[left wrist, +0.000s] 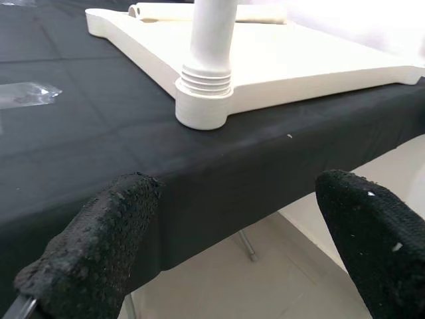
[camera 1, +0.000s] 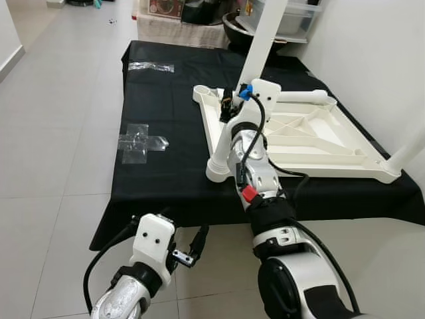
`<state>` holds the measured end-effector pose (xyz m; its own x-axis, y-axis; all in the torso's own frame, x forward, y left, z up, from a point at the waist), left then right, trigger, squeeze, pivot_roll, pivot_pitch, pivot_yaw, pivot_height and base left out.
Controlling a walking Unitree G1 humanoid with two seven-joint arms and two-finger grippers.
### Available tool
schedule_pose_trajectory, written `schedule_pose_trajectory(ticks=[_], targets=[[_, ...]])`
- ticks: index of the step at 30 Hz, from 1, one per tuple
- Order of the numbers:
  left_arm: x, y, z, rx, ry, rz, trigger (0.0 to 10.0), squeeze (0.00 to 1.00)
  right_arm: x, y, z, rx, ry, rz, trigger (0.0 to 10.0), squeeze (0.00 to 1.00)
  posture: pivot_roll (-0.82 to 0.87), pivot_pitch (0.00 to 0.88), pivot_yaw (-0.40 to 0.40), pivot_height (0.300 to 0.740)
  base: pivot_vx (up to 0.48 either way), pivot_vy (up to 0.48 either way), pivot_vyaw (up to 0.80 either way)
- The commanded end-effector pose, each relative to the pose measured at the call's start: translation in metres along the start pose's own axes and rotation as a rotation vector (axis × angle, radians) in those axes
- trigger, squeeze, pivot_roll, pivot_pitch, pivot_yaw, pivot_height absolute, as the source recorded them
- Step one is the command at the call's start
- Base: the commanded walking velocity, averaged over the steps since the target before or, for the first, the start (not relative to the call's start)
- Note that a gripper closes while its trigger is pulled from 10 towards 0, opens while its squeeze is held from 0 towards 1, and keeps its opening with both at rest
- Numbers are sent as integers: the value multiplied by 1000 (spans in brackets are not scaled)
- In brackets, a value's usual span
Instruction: Building children table
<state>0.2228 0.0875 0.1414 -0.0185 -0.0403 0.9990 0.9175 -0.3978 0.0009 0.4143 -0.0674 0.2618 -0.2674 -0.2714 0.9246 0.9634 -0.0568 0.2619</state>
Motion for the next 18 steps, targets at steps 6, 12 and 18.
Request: schedule_pose_trajectory(ticks=[6,12,18], targets=[[-3,2,-1,-10,-1,6,10000,0,-3,-8,16,763,162,142,10000,0,128,92,-168,740,0,0,0],[-2,2,-1,-9,1,5,10000,0,-16,-35,27,1182,176,321,10000,0,152,98,-185,740,0,0,0],[-1,1,-1,4,4,3,10000,0,-24,-51,53,1428,107,424,10000,0,163,108,-190,740,0,0,0]])
Point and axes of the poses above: a point about 5 cm out from each wrist's last joint towards the gripper, its own y axis pointing out of the wrist towards the gripper, its own x axis along the axis of the wrist's last joint, z = x × y, the point moved 3 cm from there along y, pointing out of the wrist towards the gripper, and after that the axes turned 3 degrees about y, right-handed, at the moved point
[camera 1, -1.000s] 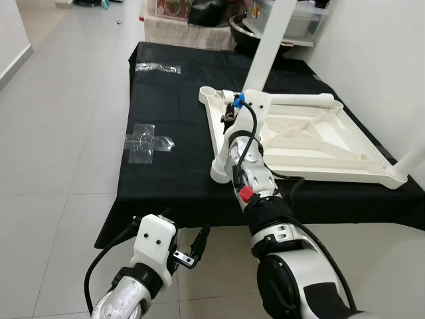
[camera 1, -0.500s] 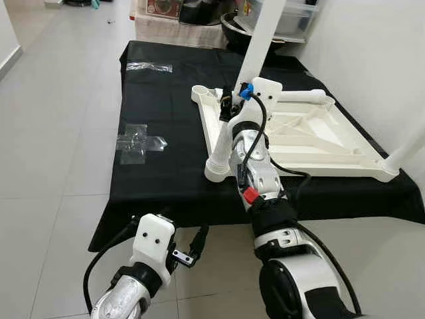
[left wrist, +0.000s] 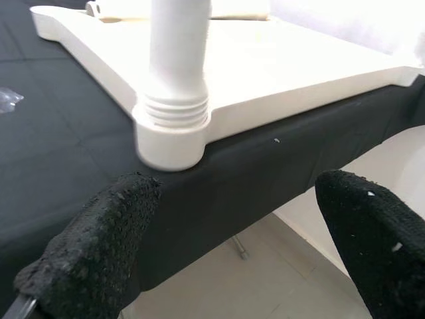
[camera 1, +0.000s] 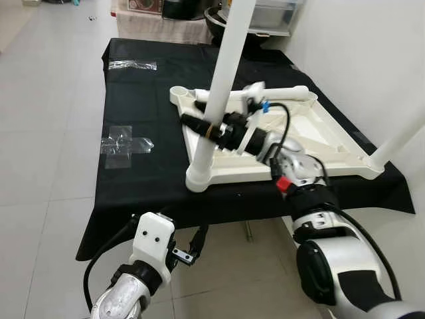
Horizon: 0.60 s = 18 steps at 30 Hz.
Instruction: Building children table
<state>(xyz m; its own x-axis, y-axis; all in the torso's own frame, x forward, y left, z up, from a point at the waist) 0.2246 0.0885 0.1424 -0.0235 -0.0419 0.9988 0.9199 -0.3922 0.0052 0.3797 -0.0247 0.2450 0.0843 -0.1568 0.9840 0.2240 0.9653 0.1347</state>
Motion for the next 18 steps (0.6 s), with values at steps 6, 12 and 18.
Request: schedule_pose_trajectory(ticks=[6,12,18], targets=[[-2,-2,-4,-2,-2,9,10000,0,-5,26,7,32,-84,73,0,0,158,114,-192,740,0,0,0],[-2,-2,-4,-5,-8,10,10000,0,8,22,-15,-233,-123,-30,0,0,150,117,-187,740,0,0,0],[-2,0,-4,-11,-9,10,10000,0,8,-2,-46,-655,-104,-95,0,0,142,112,-183,740,0,0,0]])
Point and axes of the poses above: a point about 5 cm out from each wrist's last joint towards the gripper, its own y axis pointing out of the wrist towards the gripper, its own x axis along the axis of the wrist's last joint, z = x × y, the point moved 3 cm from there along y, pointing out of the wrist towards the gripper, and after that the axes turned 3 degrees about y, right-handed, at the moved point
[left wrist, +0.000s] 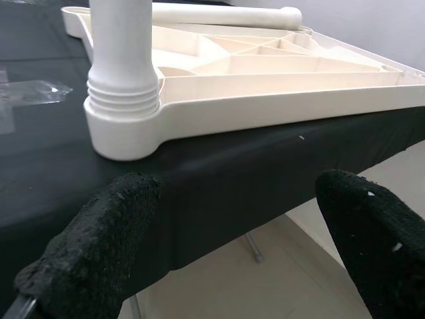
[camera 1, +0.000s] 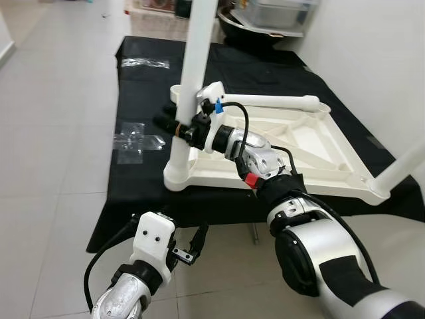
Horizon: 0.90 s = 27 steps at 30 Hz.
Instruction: Building children table
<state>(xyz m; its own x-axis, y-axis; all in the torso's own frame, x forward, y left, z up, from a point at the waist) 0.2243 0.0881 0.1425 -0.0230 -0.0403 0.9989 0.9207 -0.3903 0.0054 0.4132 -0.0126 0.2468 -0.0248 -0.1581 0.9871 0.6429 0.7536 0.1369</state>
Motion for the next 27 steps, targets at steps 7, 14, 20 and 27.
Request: schedule_pose_trajectory(ticks=[7,14,20,27], targets=[[-3,1,-2,-14,-3,11,10000,0,-10,-39,-65,-796,48,-32,0,0,139,108,-179,740,0,0,0],[-3,0,-2,-13,3,10,10000,0,-26,-50,-48,-1093,149,-45,0,0,146,105,-176,740,0,0,0],[-3,0,-3,-15,0,12,10000,0,-11,-21,-20,-875,171,-153,10000,1000,141,100,-176,740,0,0,0],[-5,-2,-5,-21,-6,17,10000,0,15,-19,-9,-524,80,-261,10000,0,141,76,-173,740,0,0,0]])
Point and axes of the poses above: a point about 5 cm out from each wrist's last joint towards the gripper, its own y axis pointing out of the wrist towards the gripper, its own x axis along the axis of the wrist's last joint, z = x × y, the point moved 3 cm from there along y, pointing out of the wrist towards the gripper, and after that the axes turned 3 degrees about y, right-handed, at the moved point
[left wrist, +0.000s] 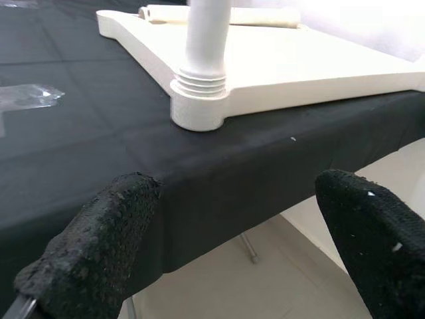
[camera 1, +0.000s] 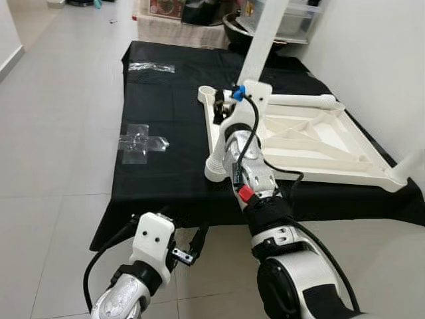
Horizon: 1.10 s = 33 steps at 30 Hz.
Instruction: Building children table
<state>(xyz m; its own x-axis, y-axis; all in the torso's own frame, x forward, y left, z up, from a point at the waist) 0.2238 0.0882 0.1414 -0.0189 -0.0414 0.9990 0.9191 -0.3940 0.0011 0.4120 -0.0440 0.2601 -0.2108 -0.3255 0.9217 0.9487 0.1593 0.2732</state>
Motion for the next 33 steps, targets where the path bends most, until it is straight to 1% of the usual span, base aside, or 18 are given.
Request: schedule_pose_trajectory(ticks=[1,2,3,4,5,6,10,11,12,15,19,21,22,23,24,26,30,33], targets=[[-4,-1,-5,-17,-5,13,10000,0,-4,-3,9,118,40,12,10000,0,141,76,-173,740,0,0,0],[-5,-1,-5,-20,-6,14,10000,0,-6,-5,14,340,65,63,10000,0,138,68,-173,740,0,0,0],[-5,-1,-5,-20,-6,14,10000,0,-6,-5,14,340,65,63,10000,0,138,68,-173,740,0,0,0],[-5,-1,-5,-21,-7,15,10000,0,-6,-7,15,422,68,83,10000,0,138,68,-173,740,0,0,0],[-5,-1,-5,-21,-7,15,10000,0,-6,-7,15,422,68,83,10000,0,138,68,-173,740,0,0,0],[-5,-1,-5,-22,-7,15,10000,0,-6,-8,16,471,68,95,10000,0,138,68,-173,740,0,0,0],[-6,-2,-6,-27,-7,17,10000,0,-14,-27,19,876,38,243,10000,0,138,54,-177,740,0,0,0],[-6,-2,-6,-27,-7,17,10000,0,-14,-27,19,876,38,243,10000,0,138,54,-177,740,0,0,0],[-7,-2,-7,-27,-7,17,10000,0,-19,-32,20,970,22,292,10000,0,145,53,-181,740,0,0,0],[-7,-2,-7,-26,-7,17,10000,0,-30,-42,26,1101,-4,399,10000,0,149,51,-183,740,0,0,0],[-7,-2,-7,-23,-6,17,10000,0,-37,-49,39,1235,-50,448,10000,0,153,57,-183,740,0,0,0],[-6,-2,-7,-23,-6,17,10000,0,-37,-46,43,1218,-65,430,10000,0,152,61,-185,740,0,0,0],[-6,-2,-7,-22,-6,16,10000,0,-35,-35,45,1137,-74,400,0,0,151,69,-186,740,0,0,0],[-6,-2,-7,-22,-6,15,10000,0,-35,-28,45,1067,-77,389,0,0,151,69,-186,740,0,0,0],[-6,-2,-7,-22,-6,15,10000,0,-35,-28,45,1067,-77,389,0,0,151,69,-186,740,0,0,0],[-5,-2,-7,-20,-7,13,10000,0,-31,-18,41,950,-89,345,0,0,152,70,-188,740,0,0,0],[-5,-1,-6,-20,-11,13,10000,0,-28,-2,24,716,-59,295,0,0,143,78,-185,740,0,0,0],[-4,0,-6,-23,-12,12,10000,0,-29,6,4,478,-64,268,0,0,136,86,-183,740,0,0,0]])
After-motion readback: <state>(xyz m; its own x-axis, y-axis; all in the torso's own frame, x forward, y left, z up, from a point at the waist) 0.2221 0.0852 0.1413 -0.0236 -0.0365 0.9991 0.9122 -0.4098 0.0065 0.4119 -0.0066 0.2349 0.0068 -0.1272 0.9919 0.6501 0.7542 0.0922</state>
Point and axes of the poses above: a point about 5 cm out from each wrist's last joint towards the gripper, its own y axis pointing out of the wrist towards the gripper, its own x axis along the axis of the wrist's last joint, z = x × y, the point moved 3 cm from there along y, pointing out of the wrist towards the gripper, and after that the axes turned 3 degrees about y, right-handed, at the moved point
